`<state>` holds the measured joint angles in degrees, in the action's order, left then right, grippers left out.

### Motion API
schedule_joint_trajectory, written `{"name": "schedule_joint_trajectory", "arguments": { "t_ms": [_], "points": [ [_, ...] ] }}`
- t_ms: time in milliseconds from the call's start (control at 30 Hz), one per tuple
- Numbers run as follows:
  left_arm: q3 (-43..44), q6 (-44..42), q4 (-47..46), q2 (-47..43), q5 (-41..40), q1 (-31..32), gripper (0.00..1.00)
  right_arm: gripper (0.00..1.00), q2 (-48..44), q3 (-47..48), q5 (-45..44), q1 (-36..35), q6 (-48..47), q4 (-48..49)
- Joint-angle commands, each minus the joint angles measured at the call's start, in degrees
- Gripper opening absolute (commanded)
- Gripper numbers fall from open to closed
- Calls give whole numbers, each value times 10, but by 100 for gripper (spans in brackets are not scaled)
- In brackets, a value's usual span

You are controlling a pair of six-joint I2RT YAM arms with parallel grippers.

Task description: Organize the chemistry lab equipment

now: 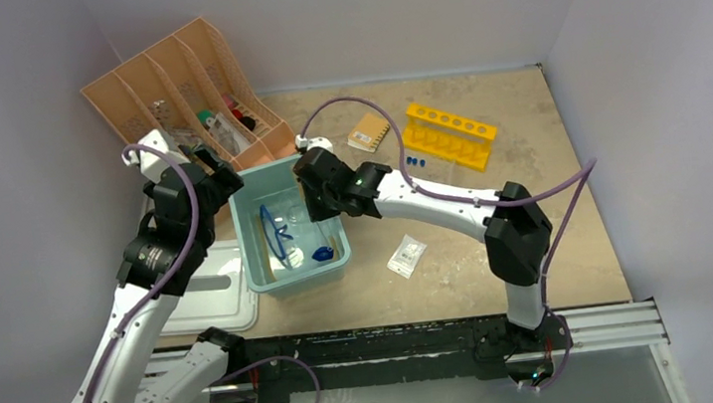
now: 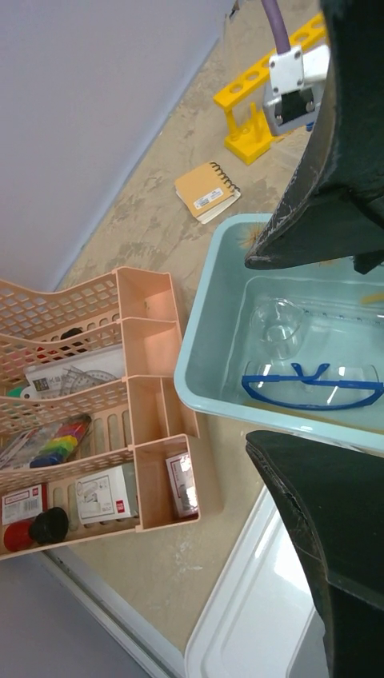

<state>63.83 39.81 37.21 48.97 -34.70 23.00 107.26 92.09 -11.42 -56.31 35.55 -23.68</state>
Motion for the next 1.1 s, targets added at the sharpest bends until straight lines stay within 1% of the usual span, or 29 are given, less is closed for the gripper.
{"name": "schedule_joint_trajectory", "arguments": {
  "t_ms": [0, 167, 367, 433, 567, 633, 700, 933, 1067],
  "points": [
    [30, 6, 7, -5, -5, -2, 73, 0, 5, -5, -57, -6, 64, -8],
    [23, 6, 18, -15, -16, -2, 73, 0, 36, -7, -65, -6, 87, -16],
    [16, 13, 20, -25, -11, -2, 73, 1, 56, 3, -77, -7, 104, -38],
    [16, 14, 24, -26, -10, -2, 73, 6, 61, 5, -78, -6, 112, -45],
    [18, 14, 30, -32, -11, -2, 73, 24, 70, 22, -73, -6, 111, -63],
    [18, 15, 32, -36, -11, -2, 73, 29, 67, 27, -74, -7, 108, -65],
    [19, 14, 32, -36, -12, -2, 73, 33, 59, 28, -74, -7, 102, -59],
    [32, 5, 32, -29, -13, -2, 73, 34, 14, 40, -57, -7, 74, -34],
    [34, 2, 29, -27, -16, -2, 73, 33, -3, 57, -31, -6, 66, -42]
  ]
}}
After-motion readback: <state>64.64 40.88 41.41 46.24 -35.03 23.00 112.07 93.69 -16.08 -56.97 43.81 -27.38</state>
